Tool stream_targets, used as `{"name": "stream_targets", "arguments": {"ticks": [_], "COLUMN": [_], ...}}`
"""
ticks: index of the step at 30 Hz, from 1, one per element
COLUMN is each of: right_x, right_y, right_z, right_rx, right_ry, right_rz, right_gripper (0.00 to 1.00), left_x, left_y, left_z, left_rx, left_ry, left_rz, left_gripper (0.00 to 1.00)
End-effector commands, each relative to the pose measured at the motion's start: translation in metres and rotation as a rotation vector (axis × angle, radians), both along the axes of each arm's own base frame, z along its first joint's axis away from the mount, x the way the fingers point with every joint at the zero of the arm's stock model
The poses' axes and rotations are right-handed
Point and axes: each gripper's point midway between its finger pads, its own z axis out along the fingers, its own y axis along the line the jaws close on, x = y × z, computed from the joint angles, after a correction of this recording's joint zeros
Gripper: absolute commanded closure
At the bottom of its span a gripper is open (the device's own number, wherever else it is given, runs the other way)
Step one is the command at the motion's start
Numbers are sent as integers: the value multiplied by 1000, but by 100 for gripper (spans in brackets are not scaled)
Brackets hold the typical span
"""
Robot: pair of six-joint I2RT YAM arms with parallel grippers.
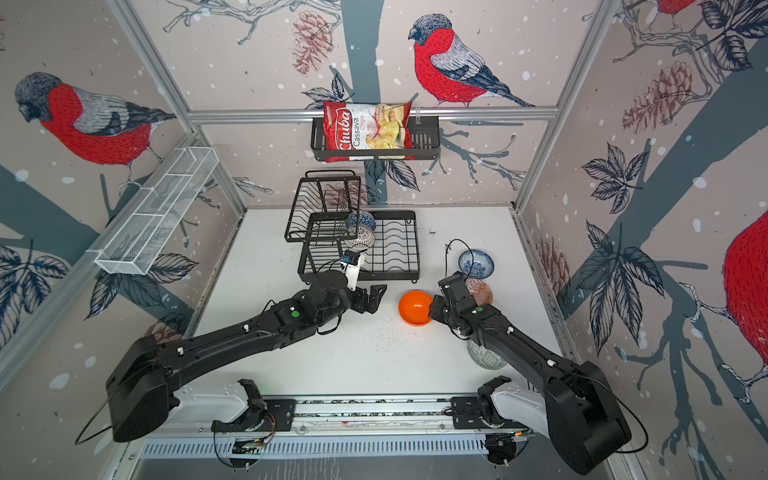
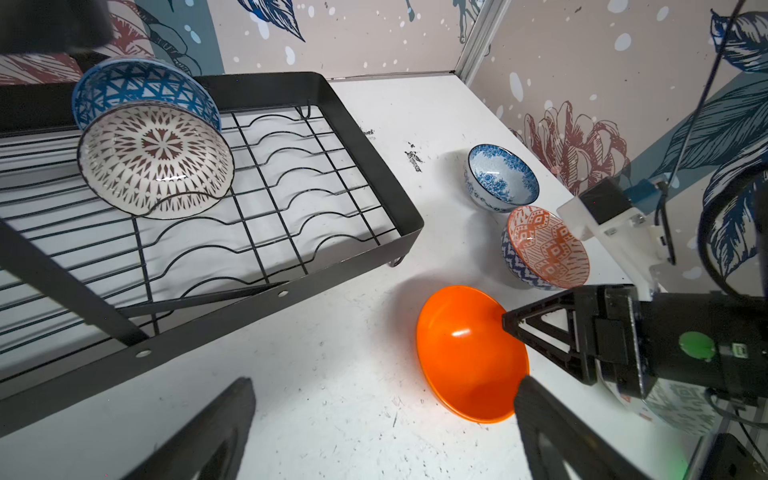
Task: Load the bowls into the dish rack
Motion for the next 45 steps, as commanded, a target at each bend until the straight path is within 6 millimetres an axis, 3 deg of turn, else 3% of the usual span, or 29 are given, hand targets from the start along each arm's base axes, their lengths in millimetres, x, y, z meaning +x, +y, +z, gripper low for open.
{"name": "stream_targets", "arguments": {"ticks": [1,13,20,29,38,45], "right_x": [5,10,13,26,40,47], "right_y": [9,14,16,13,19,32], "right_z": [1,-12,-2,59,129,170], "right_rx": [24,5,-15,-10,-21,0], "right_ry": [-19,4,-21,-194,-395,-532], "right_rz": [32,47,46,8,-41,-81], "right_gripper": [51,75,92,93,96,97], "left_x": [1,0,-3,-4,8,30], "left_y": [-5,-9,-15,-25,-54,-56], "left_z": [8,8,7,18,48,45], "left_rx": [-39,-60,-79,-135,-294,-384], "left_ry": [-12,3,27,53,115,178], "left_rz": [-9,-22,-46,-62,-118,-100], "left_gripper": [3,3,3,3,3,17]}}
